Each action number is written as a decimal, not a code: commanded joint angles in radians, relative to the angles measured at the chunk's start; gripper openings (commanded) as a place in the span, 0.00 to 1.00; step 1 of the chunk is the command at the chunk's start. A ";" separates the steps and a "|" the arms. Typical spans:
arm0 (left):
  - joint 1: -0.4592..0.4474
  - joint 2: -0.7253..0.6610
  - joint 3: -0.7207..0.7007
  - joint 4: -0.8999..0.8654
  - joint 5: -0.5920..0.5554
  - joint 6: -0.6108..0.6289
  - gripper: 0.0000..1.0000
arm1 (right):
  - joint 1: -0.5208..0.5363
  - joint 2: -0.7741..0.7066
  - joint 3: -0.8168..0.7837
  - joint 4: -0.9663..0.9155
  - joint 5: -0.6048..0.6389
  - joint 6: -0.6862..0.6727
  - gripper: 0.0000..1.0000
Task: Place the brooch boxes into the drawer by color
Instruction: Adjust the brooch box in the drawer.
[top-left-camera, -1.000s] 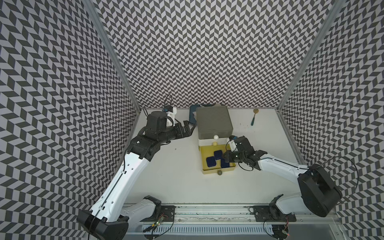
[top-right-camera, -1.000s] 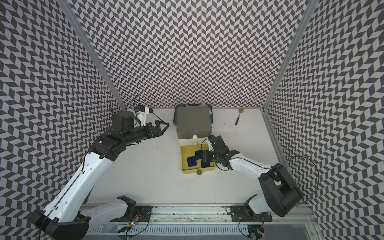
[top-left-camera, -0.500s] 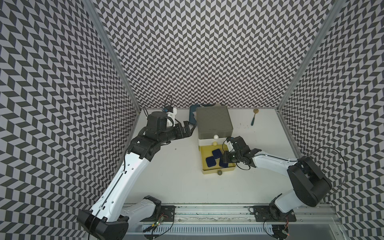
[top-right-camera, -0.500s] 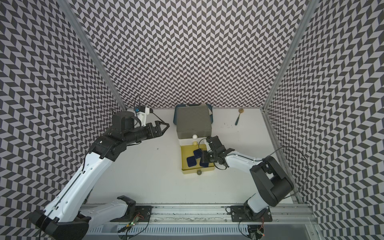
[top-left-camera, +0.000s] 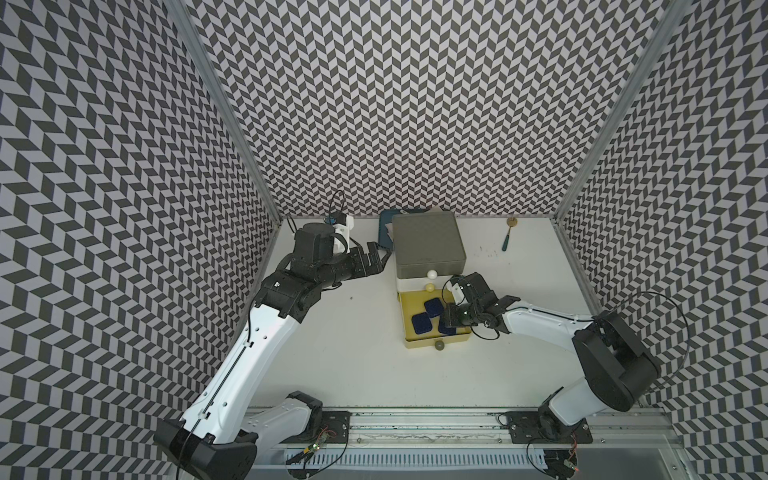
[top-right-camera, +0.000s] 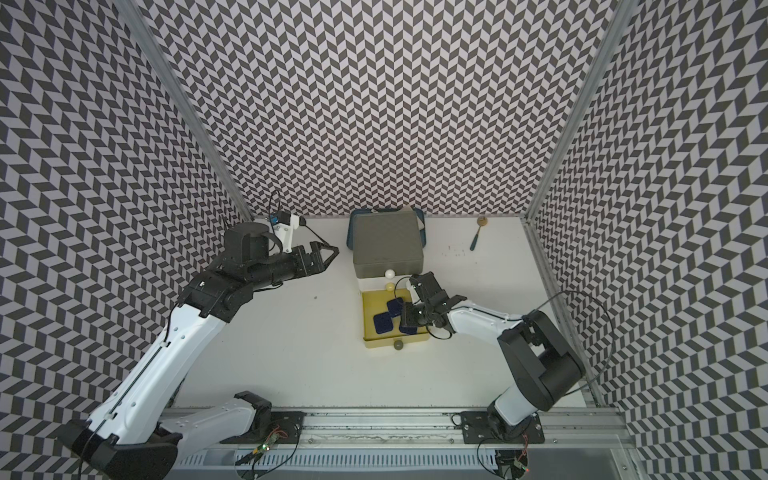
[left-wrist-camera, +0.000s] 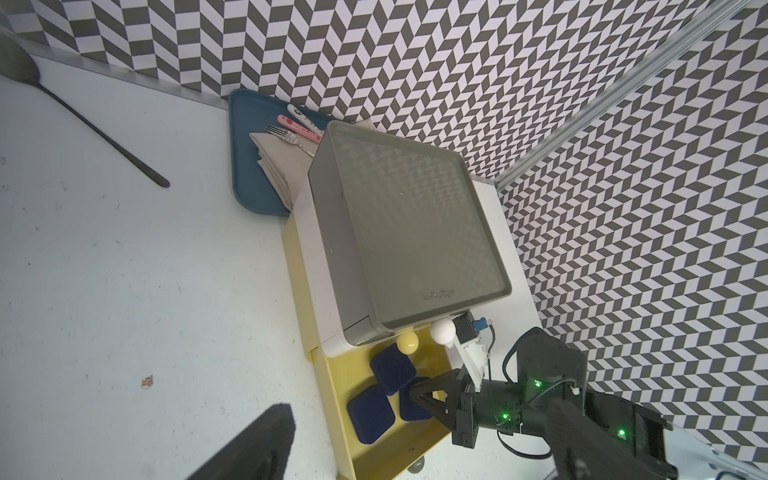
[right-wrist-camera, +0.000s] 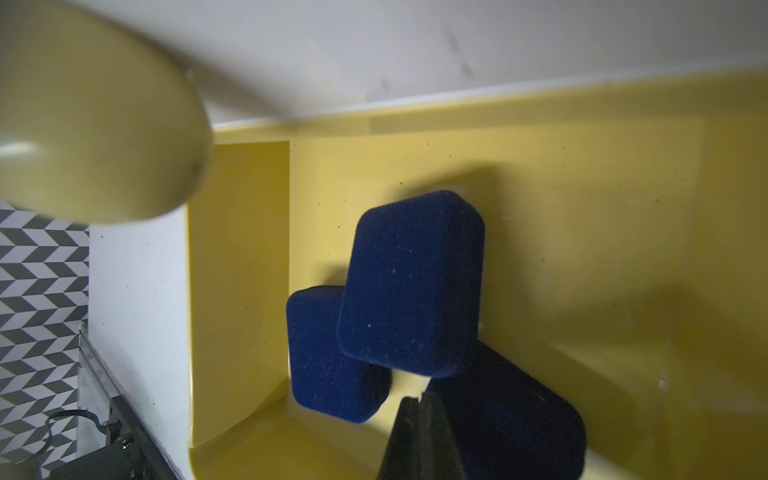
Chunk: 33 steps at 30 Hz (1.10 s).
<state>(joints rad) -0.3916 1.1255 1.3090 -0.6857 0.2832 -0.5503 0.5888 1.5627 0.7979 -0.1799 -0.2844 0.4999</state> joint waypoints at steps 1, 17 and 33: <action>0.008 -0.007 -0.002 -0.005 0.002 0.011 1.00 | 0.000 -0.078 0.001 0.095 0.013 -0.008 0.00; 0.008 -0.018 -0.004 -0.007 -0.003 0.009 1.00 | 0.053 -0.117 -0.059 0.055 0.091 -0.024 0.00; 0.008 -0.020 -0.009 -0.007 -0.001 0.012 1.00 | 0.187 0.025 -0.028 0.060 0.306 -0.044 0.00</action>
<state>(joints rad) -0.3897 1.1236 1.3033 -0.6853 0.2829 -0.5507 0.7662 1.5600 0.7513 -0.1276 -0.0441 0.4717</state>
